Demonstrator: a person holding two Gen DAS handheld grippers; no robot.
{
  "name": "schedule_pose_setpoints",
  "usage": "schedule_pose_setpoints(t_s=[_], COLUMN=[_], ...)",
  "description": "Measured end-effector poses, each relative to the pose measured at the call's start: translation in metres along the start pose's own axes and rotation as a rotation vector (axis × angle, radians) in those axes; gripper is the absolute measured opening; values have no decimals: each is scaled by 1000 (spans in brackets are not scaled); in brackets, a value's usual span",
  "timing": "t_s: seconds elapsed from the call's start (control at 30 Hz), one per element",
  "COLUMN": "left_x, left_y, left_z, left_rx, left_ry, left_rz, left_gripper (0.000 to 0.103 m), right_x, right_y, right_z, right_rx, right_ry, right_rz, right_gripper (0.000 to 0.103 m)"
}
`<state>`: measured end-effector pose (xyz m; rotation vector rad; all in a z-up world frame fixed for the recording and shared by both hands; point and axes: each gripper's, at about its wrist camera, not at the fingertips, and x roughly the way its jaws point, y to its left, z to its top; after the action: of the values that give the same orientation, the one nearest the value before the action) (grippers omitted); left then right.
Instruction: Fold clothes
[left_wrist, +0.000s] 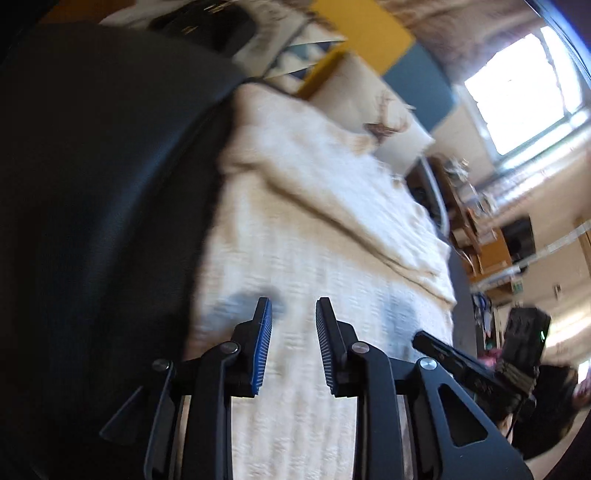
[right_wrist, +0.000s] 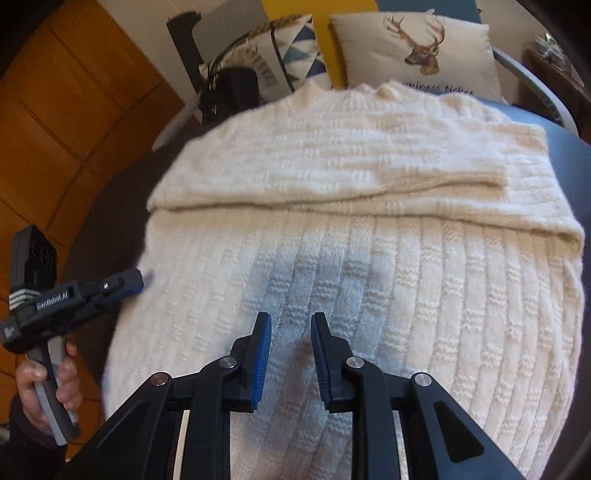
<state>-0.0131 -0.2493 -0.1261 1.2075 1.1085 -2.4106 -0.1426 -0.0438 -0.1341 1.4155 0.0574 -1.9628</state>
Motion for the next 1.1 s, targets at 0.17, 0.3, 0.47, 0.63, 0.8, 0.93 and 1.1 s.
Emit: schedule_pose_setpoints(t_s=[0.17, 0.3, 0.47, 0.63, 0.8, 0.93, 1.1], left_x=[10, 2, 12, 32, 37, 34, 41], left_y=[-4, -5, -26, -22, -8, -8, 11], left_z=[-5, 3, 26, 40, 47, 58, 69], left_rx=[53, 11, 55, 16, -32, -15, -64], left_ry=[20, 25, -15, -7, -16, -57, -73], left_rz=[66, -16, -22, 14, -39, -64, 4], left_gripper=[26, 27, 29, 29, 29, 29, 29], right_x=[-9, -23, -43, -37, -16, -5, 12], right_y=[-21, -41, -67, -64, -58, -63, -79], right_z=[-7, -7, 11, 43, 78, 94, 99], right_rx=[24, 77, 171, 165, 129, 140, 168], right_ry=[-9, -18, -98, -148, -173, -182, -139], right_rz=[-40, -9, 5, -13, -58, -69, -111], right_gripper=[19, 19, 21, 21, 21, 21, 21])
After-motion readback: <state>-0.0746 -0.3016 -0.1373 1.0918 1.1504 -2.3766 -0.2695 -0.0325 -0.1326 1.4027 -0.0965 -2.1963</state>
